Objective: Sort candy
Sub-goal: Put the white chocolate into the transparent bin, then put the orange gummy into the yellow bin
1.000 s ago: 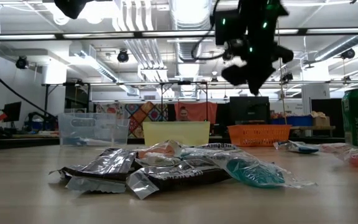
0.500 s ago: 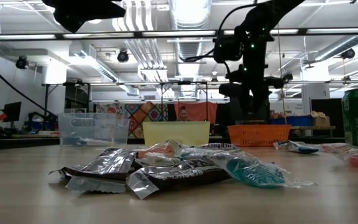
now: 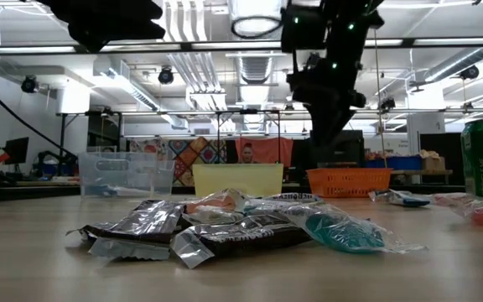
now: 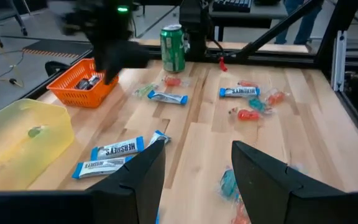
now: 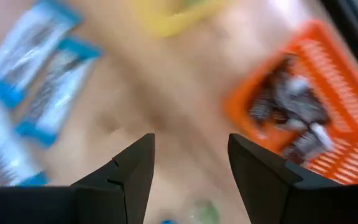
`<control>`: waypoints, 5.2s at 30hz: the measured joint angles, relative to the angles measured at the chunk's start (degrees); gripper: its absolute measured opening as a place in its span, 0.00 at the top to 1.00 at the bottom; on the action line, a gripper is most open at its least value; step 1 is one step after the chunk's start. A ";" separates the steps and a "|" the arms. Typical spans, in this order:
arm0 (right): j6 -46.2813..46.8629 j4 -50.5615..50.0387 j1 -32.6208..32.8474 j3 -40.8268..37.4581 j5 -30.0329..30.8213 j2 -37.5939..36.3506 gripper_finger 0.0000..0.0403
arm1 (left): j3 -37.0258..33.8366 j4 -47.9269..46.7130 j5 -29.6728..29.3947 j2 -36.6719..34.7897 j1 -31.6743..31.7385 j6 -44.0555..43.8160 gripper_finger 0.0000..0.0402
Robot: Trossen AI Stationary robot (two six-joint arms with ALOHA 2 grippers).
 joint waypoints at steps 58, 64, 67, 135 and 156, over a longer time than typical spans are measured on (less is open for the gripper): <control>-10.90 71.60 19.07 -30.78 -6.33 3.73 0.93 | -0.04 0.62 1.53 0.81 2.47 0.28 0.58; -17.63 83.45 23.89 -30.16 -0.61 3.46 0.94 | -0.04 3.28 1.55 3.18 2.50 0.00 0.57; -23.32 85.68 26.46 -28.34 5.11 3.69 0.94 | -0.04 5.15 1.55 5.31 2.54 0.00 0.54; -21.52 81.58 31.62 -18.81 34.54 3.28 0.48 | -0.17 -34.51 23.71 -8.35 68.94 6.84 0.93; -10.87 78.33 30.83 -18.81 21.24 3.28 0.48 | 0.05 -34.35 24.15 -8.33 64.09 5.22 0.66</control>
